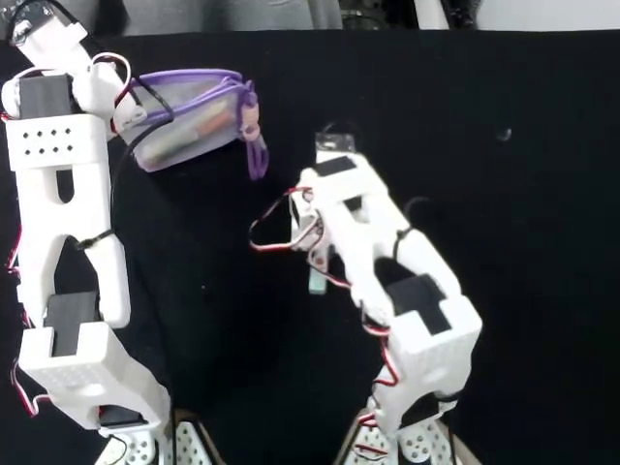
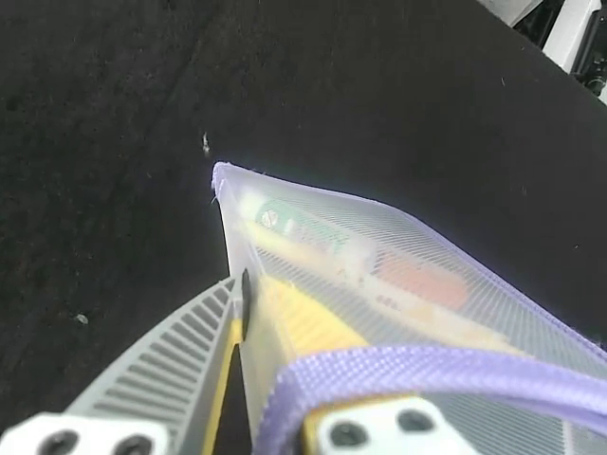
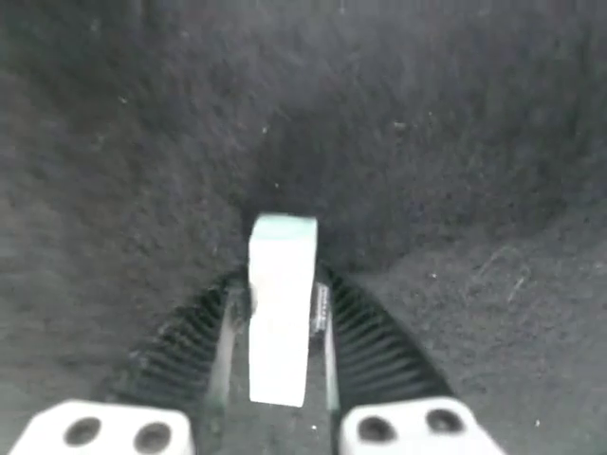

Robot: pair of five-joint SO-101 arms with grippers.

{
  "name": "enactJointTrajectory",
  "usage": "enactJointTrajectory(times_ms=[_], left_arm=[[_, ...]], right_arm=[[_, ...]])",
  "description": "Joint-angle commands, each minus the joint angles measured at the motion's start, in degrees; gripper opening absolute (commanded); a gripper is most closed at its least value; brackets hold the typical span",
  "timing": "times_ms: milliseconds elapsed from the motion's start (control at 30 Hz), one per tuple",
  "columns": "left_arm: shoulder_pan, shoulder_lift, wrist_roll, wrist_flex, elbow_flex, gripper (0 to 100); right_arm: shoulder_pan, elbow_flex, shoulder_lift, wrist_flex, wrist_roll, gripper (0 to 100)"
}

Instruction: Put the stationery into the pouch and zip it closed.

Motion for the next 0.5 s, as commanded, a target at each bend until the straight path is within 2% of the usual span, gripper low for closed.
enactJointTrajectory(times_ms=[0, 233, 467], left_arm=[[-1.2, 0.5, -0.7, -2.2, 1.6, 3], [-0.8, 0.4, -0.7, -2.0, 1.5, 3], [-0.8, 0.1, -0.7, -1.9, 1.6, 3]], right_arm=[[2.0, -4.2, -2.4, 2.8, 1.9, 1.1], [3.5, -4.2, -18.5, 3.1, 2.3, 1.1], [3.2, -4.1, -32.2, -8.7, 2.3, 1.1]])
